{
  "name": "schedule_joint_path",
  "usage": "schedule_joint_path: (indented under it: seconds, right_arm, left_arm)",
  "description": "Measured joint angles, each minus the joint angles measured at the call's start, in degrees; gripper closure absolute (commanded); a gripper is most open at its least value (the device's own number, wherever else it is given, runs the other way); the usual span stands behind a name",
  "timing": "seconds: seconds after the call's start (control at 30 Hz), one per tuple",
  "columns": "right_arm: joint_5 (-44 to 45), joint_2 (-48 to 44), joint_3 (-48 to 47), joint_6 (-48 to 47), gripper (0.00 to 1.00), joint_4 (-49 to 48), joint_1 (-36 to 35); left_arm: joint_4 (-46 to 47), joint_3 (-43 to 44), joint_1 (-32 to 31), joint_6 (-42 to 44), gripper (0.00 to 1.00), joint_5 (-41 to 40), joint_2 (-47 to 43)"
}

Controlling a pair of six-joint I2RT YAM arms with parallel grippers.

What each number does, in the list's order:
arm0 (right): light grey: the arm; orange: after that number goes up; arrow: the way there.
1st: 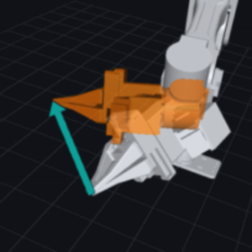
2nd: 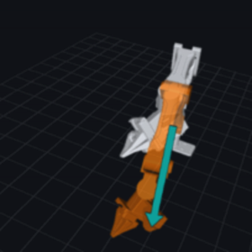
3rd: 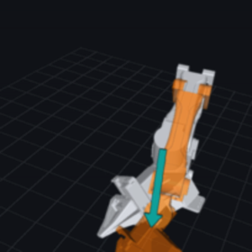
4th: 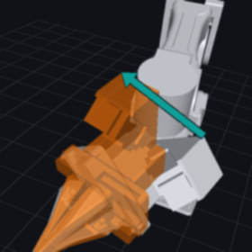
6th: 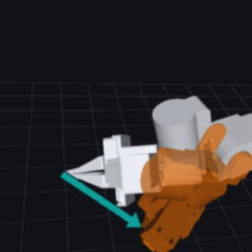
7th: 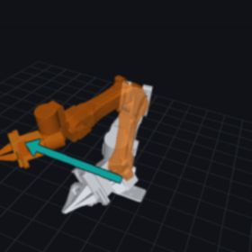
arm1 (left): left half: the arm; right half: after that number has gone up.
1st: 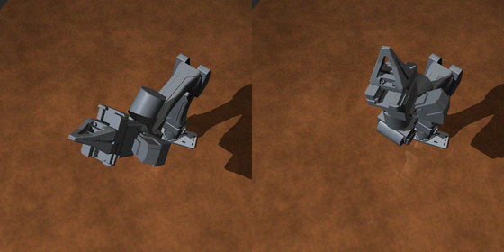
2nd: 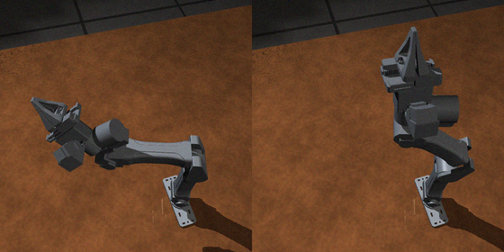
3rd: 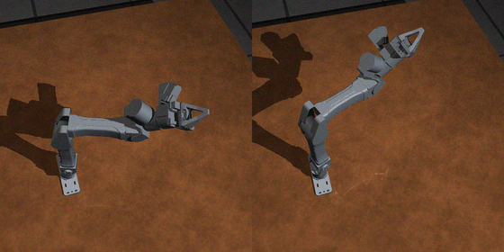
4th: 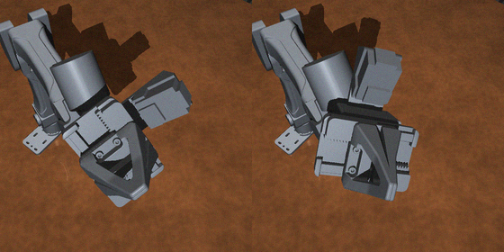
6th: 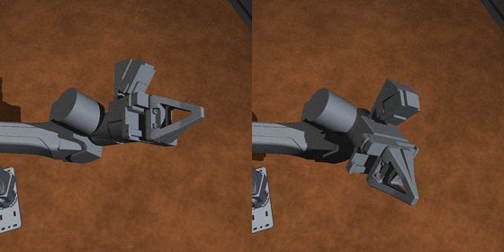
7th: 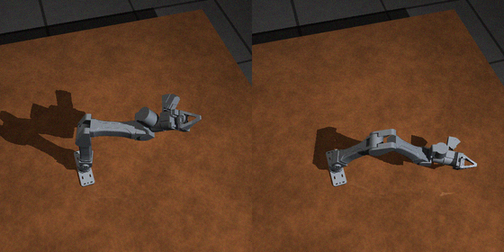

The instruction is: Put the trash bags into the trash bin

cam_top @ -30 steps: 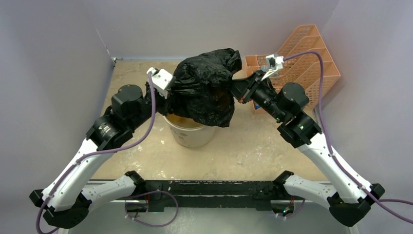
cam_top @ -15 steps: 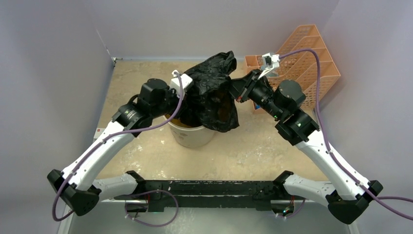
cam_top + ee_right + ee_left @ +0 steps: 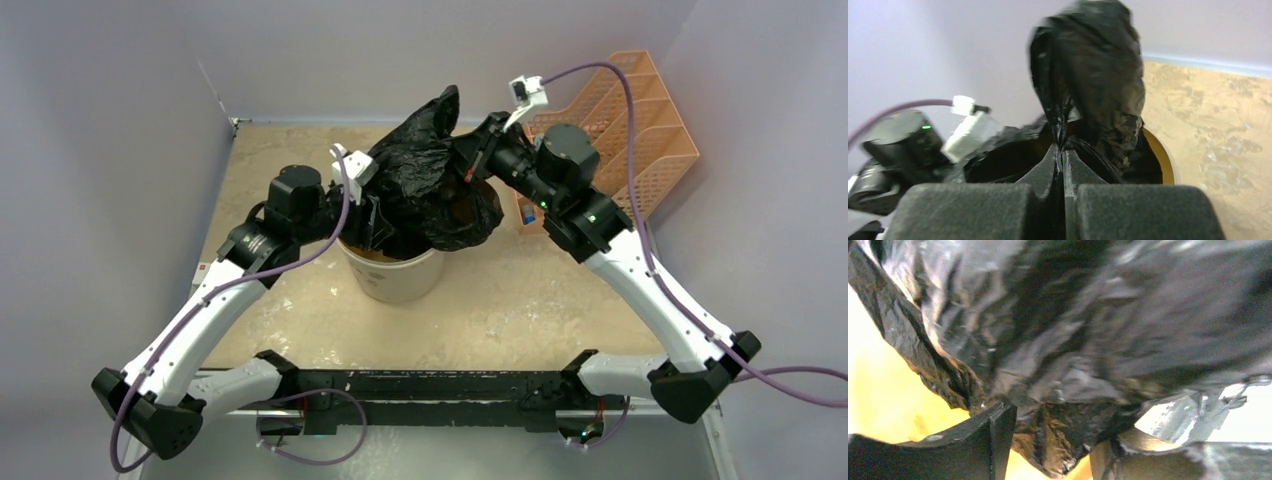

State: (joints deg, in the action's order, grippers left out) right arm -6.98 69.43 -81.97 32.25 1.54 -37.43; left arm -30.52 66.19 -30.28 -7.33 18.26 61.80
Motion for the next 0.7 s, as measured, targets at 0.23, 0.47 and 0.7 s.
schedule_joint_path:
  seconds: [0.23,0.47,0.7]
  right_arm:
    - [0.0,7.7,-3.2,-1.1,1.00,4.6,0.0]
    - [-0.1,11.9,-6.6,-2.6,1.00,7.5,-0.1]
    - [0.5,15.6,-10.7,-4.3,1.00,9.6,-2.9]
  left_arm:
    - [-2.1,-0.1,0.2,-2.2,0.23,-0.8,-6.7]
    - [-2.6,-0.1,0.2,-2.8,0.17,-2.3,-12.9]
    - [0.1,-0.1,0.2,-2.9,0.51,-2.3,-12.7]
